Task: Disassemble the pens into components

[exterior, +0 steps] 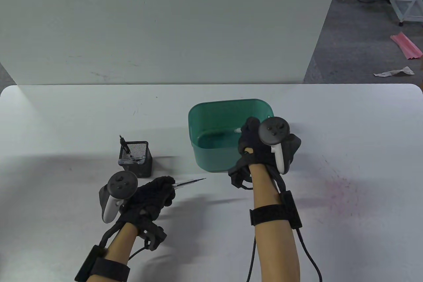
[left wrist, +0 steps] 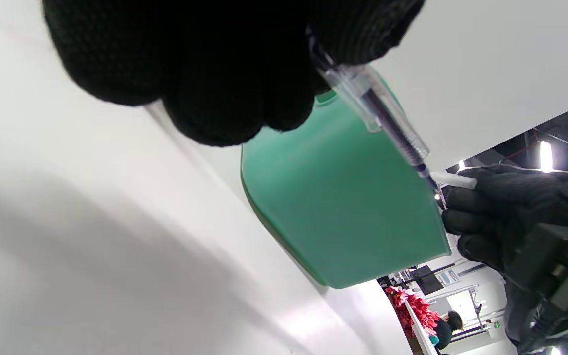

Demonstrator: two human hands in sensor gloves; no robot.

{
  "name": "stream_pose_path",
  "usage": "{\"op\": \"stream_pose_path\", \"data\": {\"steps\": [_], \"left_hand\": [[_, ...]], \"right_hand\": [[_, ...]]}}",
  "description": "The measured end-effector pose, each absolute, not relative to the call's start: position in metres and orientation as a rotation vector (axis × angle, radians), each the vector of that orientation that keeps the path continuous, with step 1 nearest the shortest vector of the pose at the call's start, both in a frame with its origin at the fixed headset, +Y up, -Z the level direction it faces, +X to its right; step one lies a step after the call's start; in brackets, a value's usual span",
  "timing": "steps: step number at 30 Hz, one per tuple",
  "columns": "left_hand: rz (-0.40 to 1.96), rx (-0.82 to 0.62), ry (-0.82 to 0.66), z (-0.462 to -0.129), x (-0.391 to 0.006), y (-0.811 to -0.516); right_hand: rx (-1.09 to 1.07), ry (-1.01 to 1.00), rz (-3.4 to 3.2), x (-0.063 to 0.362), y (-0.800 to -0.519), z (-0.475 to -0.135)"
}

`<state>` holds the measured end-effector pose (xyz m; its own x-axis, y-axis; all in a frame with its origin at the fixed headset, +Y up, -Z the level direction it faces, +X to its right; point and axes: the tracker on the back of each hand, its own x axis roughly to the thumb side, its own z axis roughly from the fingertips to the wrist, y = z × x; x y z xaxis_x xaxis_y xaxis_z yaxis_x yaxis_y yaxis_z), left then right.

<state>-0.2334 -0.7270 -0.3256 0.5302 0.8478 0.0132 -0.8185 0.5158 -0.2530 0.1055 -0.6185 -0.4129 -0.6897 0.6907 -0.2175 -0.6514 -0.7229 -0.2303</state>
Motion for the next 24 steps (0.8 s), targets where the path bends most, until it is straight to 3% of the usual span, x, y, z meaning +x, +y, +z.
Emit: {"op": "stream_pose_path", "data": {"steps": [8,17,22,24], "left_hand": [[1.027,-0.227,-0.149,-0.328,-0.235,-0.725],[1.012,-0.234,-0.199,-0.325,-0.223,-0.72],[1.008,-0.233,-0.203,-0.324,-0.222,-0.72],[1.003,-0.234,-0.202,-0.324,-0.222,-0.72]], "right_hand": [[-0.387,-0.07,2.445,0.077,-0.615,-0.43],[-0.298,-0.068,2.476,0.068,-0.612,-0.426],[-0.174,-0.189,2.548,0.073,-0.6,-0.412],[-0.027,-0.207,2.511,0.076,-0.596,-0.403]]}}
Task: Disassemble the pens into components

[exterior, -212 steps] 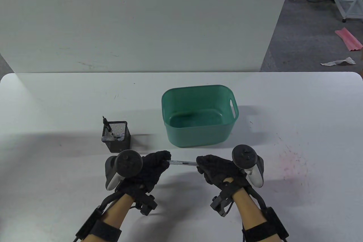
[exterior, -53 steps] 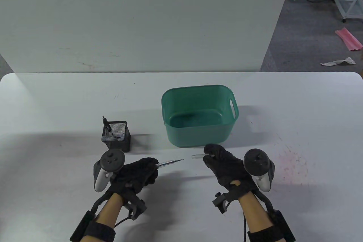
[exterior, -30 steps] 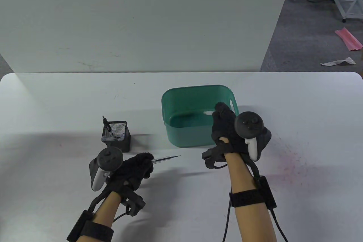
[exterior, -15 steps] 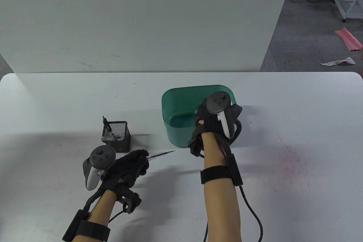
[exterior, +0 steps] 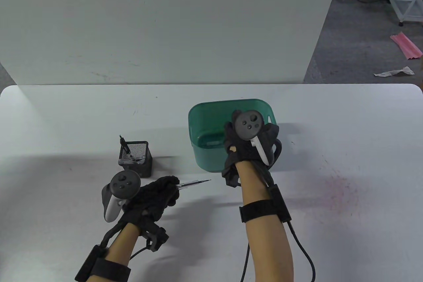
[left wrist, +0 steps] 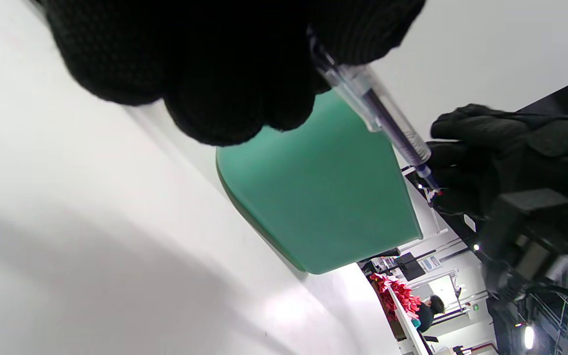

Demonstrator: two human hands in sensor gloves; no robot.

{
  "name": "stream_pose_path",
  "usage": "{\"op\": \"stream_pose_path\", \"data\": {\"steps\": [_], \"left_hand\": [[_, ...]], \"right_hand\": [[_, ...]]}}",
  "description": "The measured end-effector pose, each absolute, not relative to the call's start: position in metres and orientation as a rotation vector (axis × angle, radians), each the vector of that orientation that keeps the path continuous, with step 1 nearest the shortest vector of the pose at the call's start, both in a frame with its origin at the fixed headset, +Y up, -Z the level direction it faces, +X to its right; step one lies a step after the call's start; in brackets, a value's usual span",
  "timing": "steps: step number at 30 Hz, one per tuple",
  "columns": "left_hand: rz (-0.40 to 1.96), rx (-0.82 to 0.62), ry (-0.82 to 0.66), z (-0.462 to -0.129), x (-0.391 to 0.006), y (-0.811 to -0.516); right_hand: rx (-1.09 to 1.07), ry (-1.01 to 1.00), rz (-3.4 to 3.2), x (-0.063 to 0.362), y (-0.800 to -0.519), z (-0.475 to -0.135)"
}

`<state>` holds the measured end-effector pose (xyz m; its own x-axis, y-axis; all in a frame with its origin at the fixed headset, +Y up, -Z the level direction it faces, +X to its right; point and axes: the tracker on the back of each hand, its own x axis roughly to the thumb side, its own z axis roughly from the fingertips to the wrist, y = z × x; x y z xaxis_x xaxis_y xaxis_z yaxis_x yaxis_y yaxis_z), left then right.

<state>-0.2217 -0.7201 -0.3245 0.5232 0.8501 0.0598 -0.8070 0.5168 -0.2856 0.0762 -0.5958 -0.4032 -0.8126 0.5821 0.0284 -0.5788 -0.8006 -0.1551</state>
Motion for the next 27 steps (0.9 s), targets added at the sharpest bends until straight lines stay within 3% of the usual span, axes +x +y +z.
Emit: {"op": "stream_pose_path", "data": {"steps": [7,16,27], "left_hand": [[0.995,-0.234,-0.207,-0.324,-0.219,-0.72],[0.979,-0.208,-0.222,-0.32,-0.215,-0.714],[0.962,-0.172,-0.226,-0.318,-0.22,-0.71]], "right_hand": [[0.302,-0.295,2.526,0.076,-0.59,-0.361],[0.535,-0.252,2.491,0.071,-0.634,-0.319],[0.63,-0.081,2.456,0.072,-0.669,-0.318]]}}
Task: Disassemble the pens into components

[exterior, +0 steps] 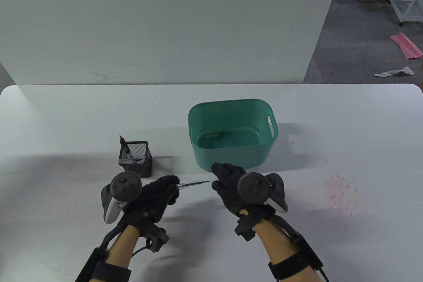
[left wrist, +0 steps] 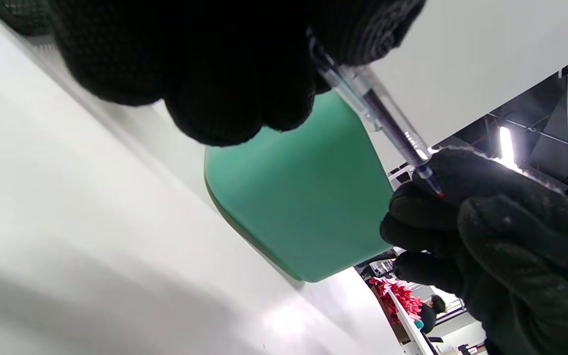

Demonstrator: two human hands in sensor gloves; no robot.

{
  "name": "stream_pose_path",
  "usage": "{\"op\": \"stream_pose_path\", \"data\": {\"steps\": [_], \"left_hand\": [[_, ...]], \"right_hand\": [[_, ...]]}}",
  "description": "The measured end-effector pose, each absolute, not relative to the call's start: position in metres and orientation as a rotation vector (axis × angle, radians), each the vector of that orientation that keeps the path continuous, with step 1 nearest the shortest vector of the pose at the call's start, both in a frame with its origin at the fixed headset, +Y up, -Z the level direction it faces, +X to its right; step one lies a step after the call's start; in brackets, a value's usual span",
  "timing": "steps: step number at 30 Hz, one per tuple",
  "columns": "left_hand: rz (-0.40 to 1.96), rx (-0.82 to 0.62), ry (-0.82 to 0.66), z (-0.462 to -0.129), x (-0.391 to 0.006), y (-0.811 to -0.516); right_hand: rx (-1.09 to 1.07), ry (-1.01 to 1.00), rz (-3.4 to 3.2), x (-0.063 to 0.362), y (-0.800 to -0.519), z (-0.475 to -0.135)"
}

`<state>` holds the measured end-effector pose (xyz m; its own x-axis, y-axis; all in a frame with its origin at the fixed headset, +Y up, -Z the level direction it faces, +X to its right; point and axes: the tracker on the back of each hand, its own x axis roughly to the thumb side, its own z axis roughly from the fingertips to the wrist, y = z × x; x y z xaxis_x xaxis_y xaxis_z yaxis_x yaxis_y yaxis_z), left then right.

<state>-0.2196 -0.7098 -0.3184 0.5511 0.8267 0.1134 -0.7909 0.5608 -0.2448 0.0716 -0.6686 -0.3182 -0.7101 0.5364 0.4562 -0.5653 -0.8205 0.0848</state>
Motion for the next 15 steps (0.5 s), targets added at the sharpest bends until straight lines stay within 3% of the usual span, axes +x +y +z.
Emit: {"op": "stream_pose_path", "data": {"steps": [15], "left_hand": [[0.935,-0.217,-0.257,-0.315,-0.209,-0.716]], "right_hand": [[0.691,-0.036,2.508,0.063,-0.68,-0.319]]}}
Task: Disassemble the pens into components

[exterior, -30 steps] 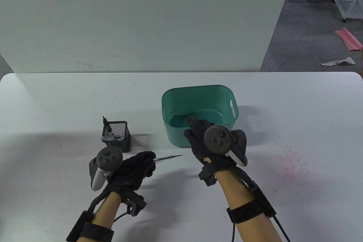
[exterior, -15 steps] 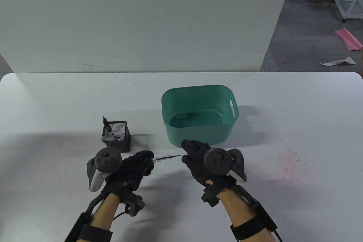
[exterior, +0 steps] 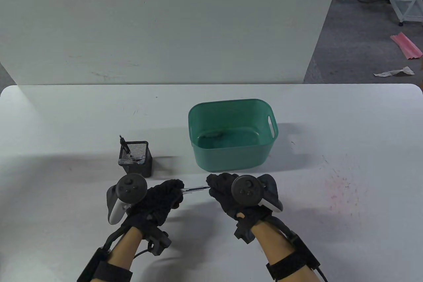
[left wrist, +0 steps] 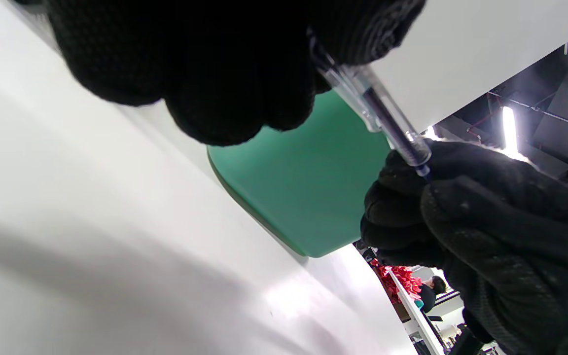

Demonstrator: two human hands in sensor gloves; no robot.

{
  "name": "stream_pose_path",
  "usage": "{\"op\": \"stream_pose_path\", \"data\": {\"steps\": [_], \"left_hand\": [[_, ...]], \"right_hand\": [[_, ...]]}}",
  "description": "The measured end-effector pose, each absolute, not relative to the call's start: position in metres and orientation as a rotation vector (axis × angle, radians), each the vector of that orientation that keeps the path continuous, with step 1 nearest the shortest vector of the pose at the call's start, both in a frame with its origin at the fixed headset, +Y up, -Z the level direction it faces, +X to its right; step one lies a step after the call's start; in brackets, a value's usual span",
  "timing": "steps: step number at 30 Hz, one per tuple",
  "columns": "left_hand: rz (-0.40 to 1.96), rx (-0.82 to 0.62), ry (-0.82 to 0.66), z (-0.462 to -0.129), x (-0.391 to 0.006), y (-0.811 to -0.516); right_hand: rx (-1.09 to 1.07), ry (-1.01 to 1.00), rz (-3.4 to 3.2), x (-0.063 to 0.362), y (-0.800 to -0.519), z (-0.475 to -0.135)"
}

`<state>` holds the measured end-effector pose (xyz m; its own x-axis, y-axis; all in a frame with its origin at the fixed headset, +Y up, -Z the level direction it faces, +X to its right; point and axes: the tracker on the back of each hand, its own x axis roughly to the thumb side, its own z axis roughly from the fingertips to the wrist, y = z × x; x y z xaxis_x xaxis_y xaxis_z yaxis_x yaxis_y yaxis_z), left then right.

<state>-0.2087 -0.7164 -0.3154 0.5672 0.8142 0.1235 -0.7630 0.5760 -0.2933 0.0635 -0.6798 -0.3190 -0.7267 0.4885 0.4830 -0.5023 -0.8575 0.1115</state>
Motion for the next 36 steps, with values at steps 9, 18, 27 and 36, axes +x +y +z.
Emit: {"op": "stream_pose_path", "data": {"steps": [9,18,27,36], "left_hand": [[0.95,-0.231,-0.237,-0.316,-0.21,-0.719],[0.958,-0.215,-0.165,-0.321,-0.223,-0.724],[0.893,-0.206,-0.148,-0.322,-0.223,-0.725],[0.859,-0.194,-0.162,-0.321,-0.22,-0.723]], "right_hand": [[0.655,-0.019,2.442,0.075,-0.674,-0.322],[0.485,-0.056,2.344,0.117,-0.658,-0.331],[0.353,-0.24,2.265,0.147,-0.637,-0.327],[0.073,-0.442,2.313,0.159,-0.622,-0.339]]}}
